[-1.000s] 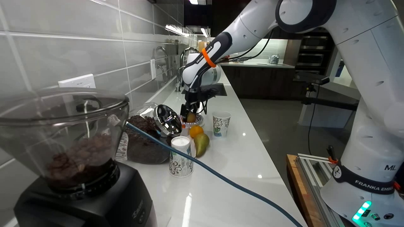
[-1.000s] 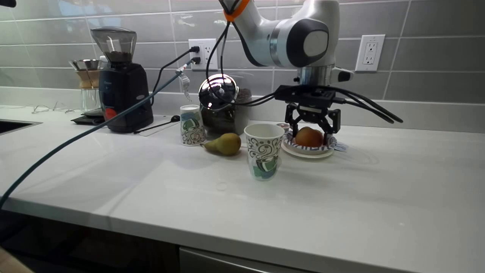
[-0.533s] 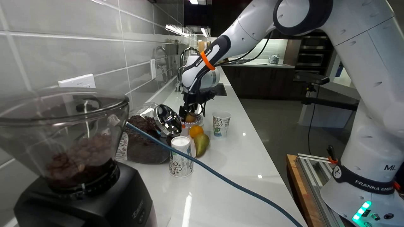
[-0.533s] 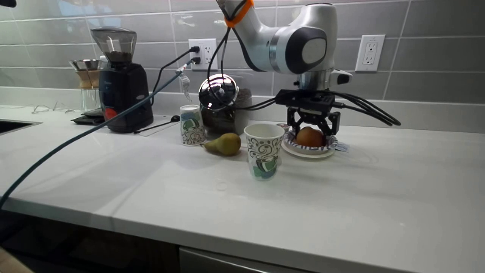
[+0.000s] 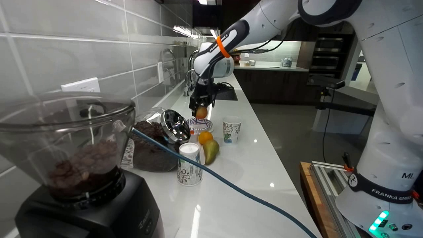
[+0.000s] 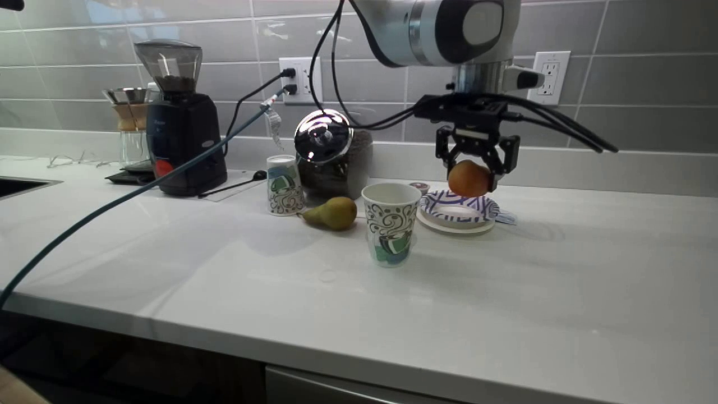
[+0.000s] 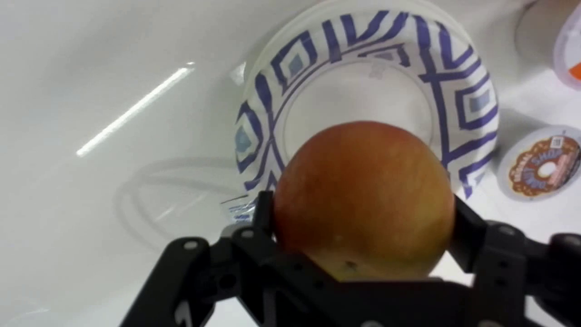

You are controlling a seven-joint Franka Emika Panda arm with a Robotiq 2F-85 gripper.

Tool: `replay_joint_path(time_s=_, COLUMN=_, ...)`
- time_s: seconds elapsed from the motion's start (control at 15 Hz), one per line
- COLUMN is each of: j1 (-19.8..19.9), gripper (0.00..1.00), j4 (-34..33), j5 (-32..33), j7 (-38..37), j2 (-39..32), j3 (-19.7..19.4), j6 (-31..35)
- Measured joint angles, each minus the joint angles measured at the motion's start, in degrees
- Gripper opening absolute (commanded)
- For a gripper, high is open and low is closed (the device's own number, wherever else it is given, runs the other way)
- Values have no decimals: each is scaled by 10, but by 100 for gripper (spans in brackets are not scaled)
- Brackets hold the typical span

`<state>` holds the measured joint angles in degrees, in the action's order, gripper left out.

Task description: Remove the apple from the bowl and put it on the right side of the counter.

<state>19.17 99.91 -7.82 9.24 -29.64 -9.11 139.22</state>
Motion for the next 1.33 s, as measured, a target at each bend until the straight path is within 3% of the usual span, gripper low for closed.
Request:
replay_joint_path(time_s=0.6, j1=77, gripper=61, j4=-7, j5=-66, j7=-38, j2=17, j3=-26, j6=6)
replay_joint_path(time_s=1.0, j1=125, gripper=61, j4=-46, j5=-101, j7=-26, j2=-46, j3=-16, j6=29)
replay_joint_path(time_s=1.33, j1=136, gripper=61, j4=-91, j5=-101, j7=-22, j2=-103, j3=1, j6=29)
